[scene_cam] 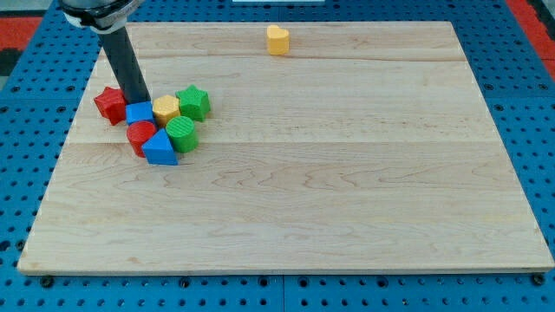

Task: Move the red circle to the bottom center

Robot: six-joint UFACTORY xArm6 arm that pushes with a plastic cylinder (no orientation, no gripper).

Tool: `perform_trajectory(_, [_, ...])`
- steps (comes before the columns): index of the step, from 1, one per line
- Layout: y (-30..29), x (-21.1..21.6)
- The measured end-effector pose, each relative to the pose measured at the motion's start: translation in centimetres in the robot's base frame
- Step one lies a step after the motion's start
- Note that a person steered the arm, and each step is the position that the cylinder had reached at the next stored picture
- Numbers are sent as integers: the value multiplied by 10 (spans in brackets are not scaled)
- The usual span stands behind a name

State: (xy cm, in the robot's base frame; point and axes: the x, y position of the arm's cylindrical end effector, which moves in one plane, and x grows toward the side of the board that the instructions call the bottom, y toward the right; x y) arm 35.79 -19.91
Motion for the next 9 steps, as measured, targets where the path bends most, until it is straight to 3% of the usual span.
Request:
perform_trajectory(1, [-18, -44])
perform_trajectory(2, [-43, 1])
perform_trajectory(4, [15, 110])
perform_trajectory(5, [34, 145])
perform_trajectory(6, [-25, 161])
perform_trajectory(7, [19, 206])
perform_trajectory(9, [129, 206])
